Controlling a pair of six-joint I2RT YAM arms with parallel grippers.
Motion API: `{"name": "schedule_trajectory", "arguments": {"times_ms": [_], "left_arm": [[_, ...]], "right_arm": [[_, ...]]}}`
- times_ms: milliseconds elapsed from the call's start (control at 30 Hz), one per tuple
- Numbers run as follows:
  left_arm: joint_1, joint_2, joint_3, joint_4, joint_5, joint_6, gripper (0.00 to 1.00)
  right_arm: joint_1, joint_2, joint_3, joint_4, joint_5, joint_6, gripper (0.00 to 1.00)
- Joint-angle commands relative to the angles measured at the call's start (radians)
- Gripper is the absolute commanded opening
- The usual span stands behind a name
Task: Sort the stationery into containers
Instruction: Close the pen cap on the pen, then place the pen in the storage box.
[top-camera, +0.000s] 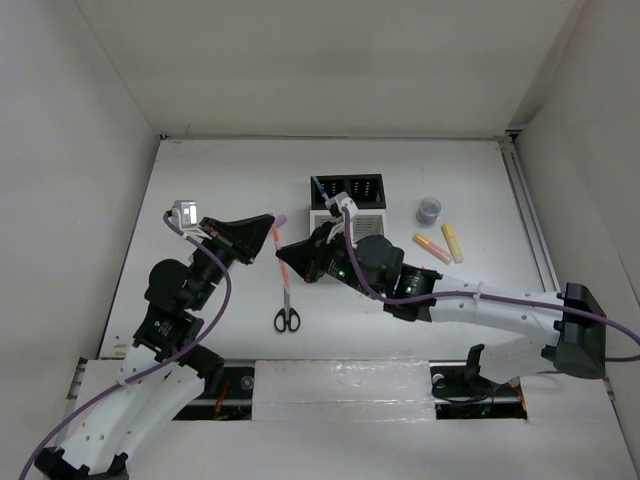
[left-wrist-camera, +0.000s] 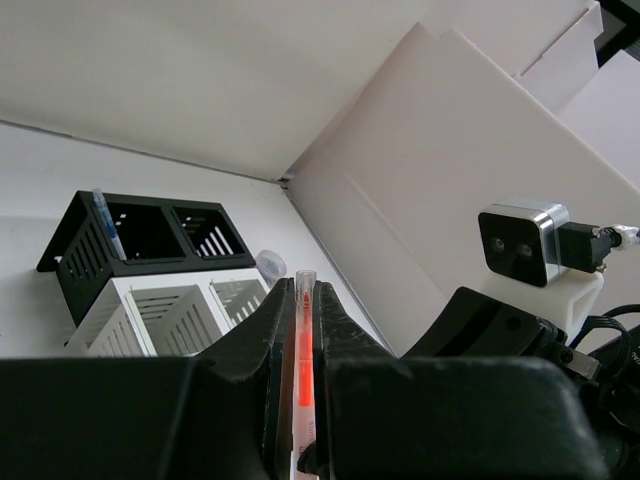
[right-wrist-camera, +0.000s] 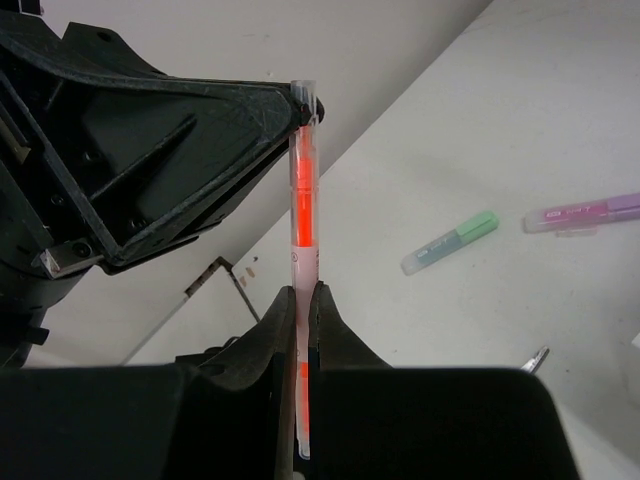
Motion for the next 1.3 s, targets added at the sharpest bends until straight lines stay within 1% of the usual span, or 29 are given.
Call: {"name": "schedule_trajectory", "arguments": {"times_ms": [0,267,300,333,367,433,533,567,633,667,767,867,900,933,967,1000,1033,1067,1100,1133,1233,1267], "left_arm": [[-0.013,0.007,-0.038,-0.095,0.113,0.004,0.0],[-0.013,0.007,-0.038,-0.095,0.102,0.013,0.0],[-0.013,0.007,-0.038,-0.123,0.089,0.013,0.0],[-0.013,0.007,-0.006,-0.141,0.063,0.013,0.0],[-0.013,0.007,0.009,-0.157,0.063,0.013,0.0],[-0.013,0.017,0.055,-0.19,0.041,0.013,0.0],[-0.013,0.017,0.097,-0.215,0.041,0.033,0.0],[-0.013,0.017,0.106,-0.215,0.032,0.033,0.01],[-0.013,0.017,0.123,-0.227,0.032,0.047,0.08],[-0.013,0.017,0.135,-0.227,0.032,0.047,0.13],[-0.013,0.017,0.144,-0.238,0.032,0.056,0.16],[-0.013,0.007,0.166,-0.247,0.032,0.066,0.16],[-0.013,0.007,0.175,-0.256,0.021,0.066,0.18],[-0.013,-0.002,0.175,-0.257,0.021,0.066,0.22],[-0.013,-0.003,0.186,-0.266,0.01,0.066,0.32],[-0.013,-0.013,0.186,-0.266,0.01,0.076,0.38],[-0.013,-0.024,0.209,-0.278,0.01,0.076,0.46],[-0.013,-0.024,0.218,-0.278,0.001,0.076,0.55],[-0.013,-0.033,0.218,-0.29,0.001,0.076,0.76],[-0.013,-0.033,0.244,-0.307,0.001,0.085,0.84],[-0.013,-0.053,0.269,-0.35,-0.023,0.095,0.98],[-0.013,-0.053,0.281,-0.365,-0.061,0.095,1.0]], "right_arm": [[-0.046,-0.015,0.109,0.195,0.007,0.005,0.0],[-0.057,-0.015,0.122,0.176,-0.038,0.005,0.0],[-0.057,-0.015,0.113,0.176,-0.053,0.005,0.0],[-0.057,-0.005,0.097,0.176,-0.053,-0.008,0.0],[-0.057,-0.005,0.079,0.214,-0.053,-0.008,0.0],[-0.057,0.018,0.05,0.214,-0.075,-0.008,0.0],[-0.048,0.018,0.022,0.227,-0.093,-0.008,0.0],[-0.048,0.018,0.022,0.237,-0.093,-0.021,0.0],[-0.038,0.018,0.007,0.247,-0.084,-0.031,0.0],[-0.038,0.018,0.007,0.247,-0.084,-0.031,0.0],[-0.029,0.018,-0.002,0.247,-0.084,-0.04,0.0],[-0.02,0.018,-0.002,0.224,-0.046,-0.06,0.0],[-0.011,0.027,0.007,0.224,-0.035,-0.06,0.0],[-0.011,0.028,0.007,0.224,-0.035,-0.06,0.0],[-0.011,0.028,0.007,0.224,-0.035,-0.071,0.0],[-0.011,0.038,0.007,0.215,-0.026,-0.071,0.0],[-0.011,0.047,0.007,0.214,-0.026,-0.071,0.0],[-0.011,0.048,0.017,0.214,-0.001,-0.083,0.0],[-0.011,0.057,0.017,0.214,0.011,-0.083,0.0],[-0.011,0.066,0.017,0.214,0.011,-0.104,0.0],[-0.011,0.075,0.039,0.214,0.054,-0.138,0.0],[-0.011,0.075,0.039,0.214,0.054,-0.161,0.0]]}}
